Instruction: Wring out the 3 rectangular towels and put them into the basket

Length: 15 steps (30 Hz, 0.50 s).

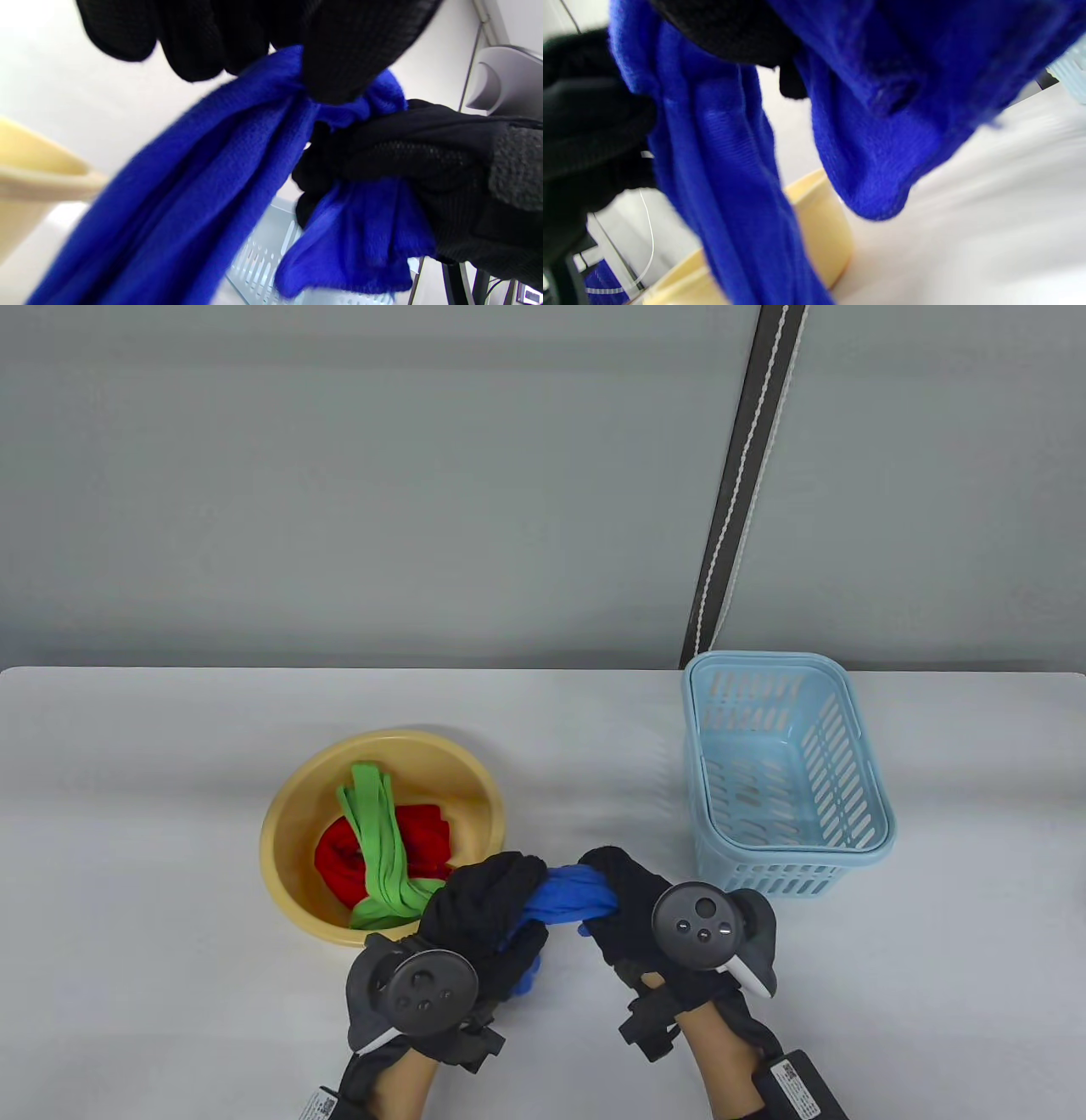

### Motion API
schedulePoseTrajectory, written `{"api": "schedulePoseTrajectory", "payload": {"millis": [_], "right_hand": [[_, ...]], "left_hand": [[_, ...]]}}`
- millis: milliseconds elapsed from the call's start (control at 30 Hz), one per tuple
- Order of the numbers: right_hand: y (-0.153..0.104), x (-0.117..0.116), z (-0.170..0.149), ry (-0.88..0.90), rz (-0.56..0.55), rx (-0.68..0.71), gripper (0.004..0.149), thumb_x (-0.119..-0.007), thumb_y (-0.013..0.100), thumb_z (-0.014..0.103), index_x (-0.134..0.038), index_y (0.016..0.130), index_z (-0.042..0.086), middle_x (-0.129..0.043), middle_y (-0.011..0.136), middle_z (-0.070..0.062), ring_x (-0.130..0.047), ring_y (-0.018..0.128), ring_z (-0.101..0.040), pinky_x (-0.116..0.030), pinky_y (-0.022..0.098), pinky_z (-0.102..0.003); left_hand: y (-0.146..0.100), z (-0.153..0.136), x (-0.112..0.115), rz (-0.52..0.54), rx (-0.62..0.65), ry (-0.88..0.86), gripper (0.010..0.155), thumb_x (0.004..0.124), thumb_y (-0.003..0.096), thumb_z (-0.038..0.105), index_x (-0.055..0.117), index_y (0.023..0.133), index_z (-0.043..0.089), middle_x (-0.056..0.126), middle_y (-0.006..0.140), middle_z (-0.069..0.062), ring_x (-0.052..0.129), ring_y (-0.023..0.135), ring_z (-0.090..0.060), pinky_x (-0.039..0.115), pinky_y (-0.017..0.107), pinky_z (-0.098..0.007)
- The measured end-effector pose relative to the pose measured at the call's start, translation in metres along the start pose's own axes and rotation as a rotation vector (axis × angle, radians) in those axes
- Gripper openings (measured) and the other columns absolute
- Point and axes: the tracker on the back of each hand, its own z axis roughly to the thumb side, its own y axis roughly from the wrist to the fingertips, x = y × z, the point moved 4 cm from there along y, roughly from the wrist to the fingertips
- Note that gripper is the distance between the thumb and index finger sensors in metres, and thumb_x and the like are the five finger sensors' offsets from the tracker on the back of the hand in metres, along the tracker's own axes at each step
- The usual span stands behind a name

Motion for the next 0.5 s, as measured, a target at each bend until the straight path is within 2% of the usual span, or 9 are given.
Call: {"api": "schedulePoseTrajectory", "payload": {"millis": [100, 200, 300, 333, 433, 467, 500], "right_hand": [[-0.002, 0.004, -0.001, 0.091, -0.016, -0.034, 0.042, -0.080, 0.058, 0.028, -0.065, 0.096, 0.018, -0.090, 0.074, -0.013, -0.101, 0.041, -0.021, -0.087, 0.041, -0.050], [-0.003, 0.002, 0.003, 0.194, 0.029, -0.042, 0.043, -0.079, 0.059, 0.032, -0.065, 0.097, 0.019, -0.091, 0.069, -0.010, -0.098, 0.033, -0.016, -0.088, 0.035, -0.045], [-0.003, -0.003, 0.009, 0.244, 0.075, -0.040, 0.042, -0.080, 0.059, 0.035, -0.069, 0.095, 0.018, -0.093, 0.062, -0.007, -0.096, 0.026, -0.013, -0.088, 0.029, -0.042], [-0.003, -0.005, 0.012, 0.261, 0.109, -0.040, 0.043, -0.081, 0.059, 0.036, -0.070, 0.095, 0.017, -0.093, 0.060, -0.006, -0.096, 0.024, -0.012, -0.089, 0.028, -0.042], [0.000, -0.006, 0.016, 0.284, 0.169, -0.020, 0.043, -0.082, 0.058, 0.037, -0.071, 0.095, 0.016, -0.094, 0.059, -0.006, -0.096, 0.023, -0.013, -0.088, 0.027, -0.042], [0.000, -0.005, 0.015, 0.287, 0.172, -0.027, 0.043, -0.083, 0.058, 0.037, -0.072, 0.094, 0.016, -0.094, 0.059, -0.007, -0.097, 0.023, -0.013, -0.088, 0.027, -0.043], [0.001, -0.002, 0.012, 0.298, 0.171, -0.028, 0.044, -0.083, 0.058, 0.037, -0.072, 0.095, 0.016, -0.094, 0.060, -0.007, -0.097, 0.024, -0.014, -0.088, 0.028, -0.043]], "left_hand": [[-0.005, -0.003, 0.002, 0.011, -0.023, -0.112, 0.091, 0.088, 0.0459, 0.057, 0.047, 0.116, 0.017, 0.062, 0.117, -0.019, 0.075, 0.097, -0.046, 0.071, 0.067, -0.065], [-0.003, 0.000, 0.014, -0.041, -0.036, -0.201, 0.100, 0.089, 0.0450, 0.059, 0.036, 0.118, 0.014, 0.055, 0.119, -0.023, 0.071, 0.099, -0.051, 0.068, 0.068, -0.069], [-0.001, -0.002, 0.022, -0.042, -0.045, -0.215, 0.101, 0.089, 0.0451, 0.058, 0.034, 0.117, 0.014, 0.058, 0.118, -0.021, 0.074, 0.098, -0.050, 0.070, 0.067, -0.068], [-0.001, -0.005, 0.023, -0.025, -0.065, -0.230, 0.097, 0.089, 0.0459, 0.056, 0.038, 0.117, 0.013, 0.065, 0.115, -0.019, 0.080, 0.095, -0.048, 0.073, 0.066, -0.066], [-0.003, -0.017, 0.019, 0.060, -0.112, -0.309, 0.068, 0.085, 0.0510, 0.046, 0.060, 0.108, 0.017, 0.087, 0.098, -0.011, 0.097, 0.077, -0.037, 0.083, 0.057, -0.057], [-0.003, -0.020, 0.018, 0.059, -0.117, -0.340, 0.059, 0.083, 0.0519, 0.045, 0.069, 0.103, 0.019, 0.094, 0.090, -0.007, 0.101, 0.070, -0.034, 0.087, 0.053, -0.054], [-0.003, -0.024, 0.017, 0.035, -0.106, -0.403, 0.056, 0.082, 0.0527, 0.045, 0.071, 0.101, 0.019, 0.096, 0.088, -0.007, 0.102, 0.067, -0.032, 0.088, 0.051, -0.053]]}}
